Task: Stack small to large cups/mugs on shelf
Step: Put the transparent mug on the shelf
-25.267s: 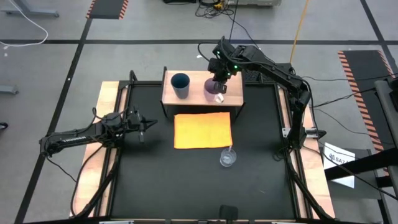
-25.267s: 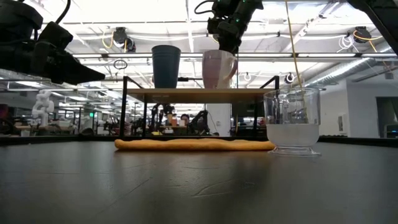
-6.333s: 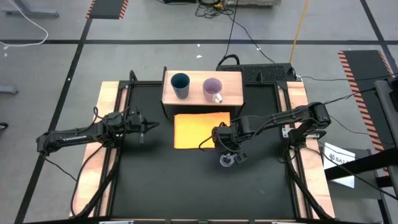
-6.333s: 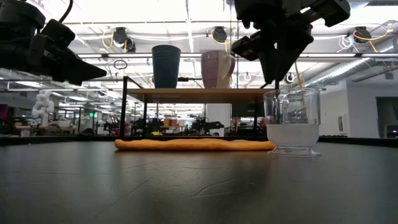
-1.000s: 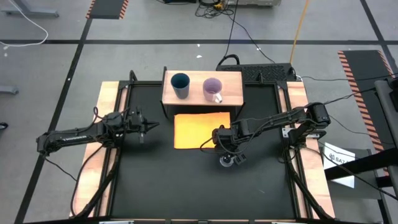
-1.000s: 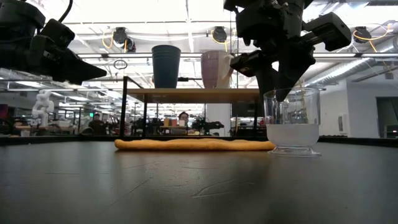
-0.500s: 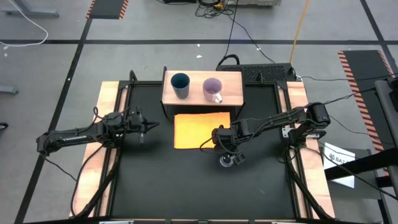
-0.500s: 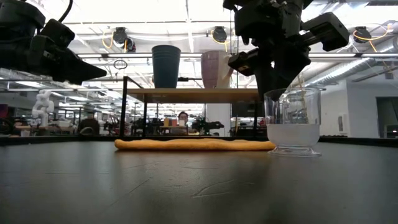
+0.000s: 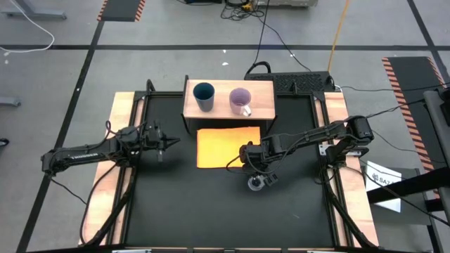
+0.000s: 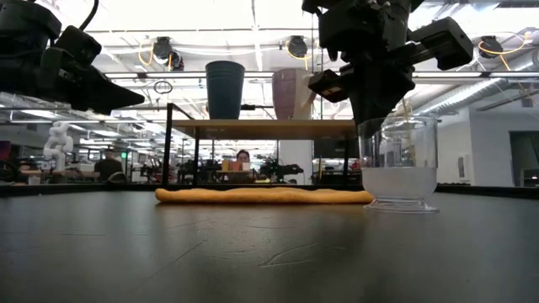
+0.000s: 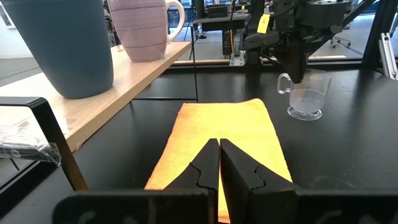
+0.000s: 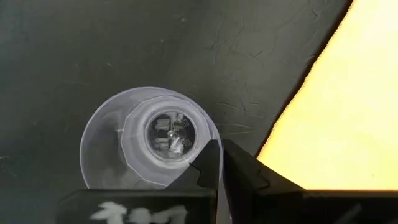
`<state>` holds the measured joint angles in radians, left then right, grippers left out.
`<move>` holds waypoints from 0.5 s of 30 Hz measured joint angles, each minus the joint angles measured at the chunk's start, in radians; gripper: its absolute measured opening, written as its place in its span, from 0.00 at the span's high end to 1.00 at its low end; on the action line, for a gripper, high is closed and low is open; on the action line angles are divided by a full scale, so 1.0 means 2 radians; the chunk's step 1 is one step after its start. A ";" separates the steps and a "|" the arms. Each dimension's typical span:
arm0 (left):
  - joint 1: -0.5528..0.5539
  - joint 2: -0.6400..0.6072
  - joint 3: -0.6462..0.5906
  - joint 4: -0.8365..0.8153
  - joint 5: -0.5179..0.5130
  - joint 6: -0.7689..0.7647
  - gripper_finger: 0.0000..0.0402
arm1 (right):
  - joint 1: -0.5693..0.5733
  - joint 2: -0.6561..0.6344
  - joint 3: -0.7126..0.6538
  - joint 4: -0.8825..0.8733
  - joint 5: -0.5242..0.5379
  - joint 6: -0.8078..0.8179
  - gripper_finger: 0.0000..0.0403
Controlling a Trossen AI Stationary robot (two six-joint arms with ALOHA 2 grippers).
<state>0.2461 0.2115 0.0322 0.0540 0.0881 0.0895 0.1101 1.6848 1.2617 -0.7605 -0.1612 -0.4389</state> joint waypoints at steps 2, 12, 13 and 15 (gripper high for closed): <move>0.000 0.000 0.000 0.000 0.000 0.000 0.96 | -0.001 0.000 0.000 0.000 0.000 0.000 0.99; 0.000 0.000 0.000 0.000 0.000 0.000 0.96 | -0.006 0.000 0.000 0.000 0.001 0.000 1.00; 0.000 0.000 0.000 -0.001 0.000 0.000 0.96 | -0.006 0.000 0.000 0.001 0.001 0.000 1.00; 0.000 0.000 0.000 -0.001 0.000 0.000 0.96 | -0.006 0.000 0.000 0.000 0.001 0.000 1.00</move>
<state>0.2462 0.2115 0.0322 0.0526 0.0883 0.0895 0.0975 1.6848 1.2617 -0.7597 -0.1589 -0.4393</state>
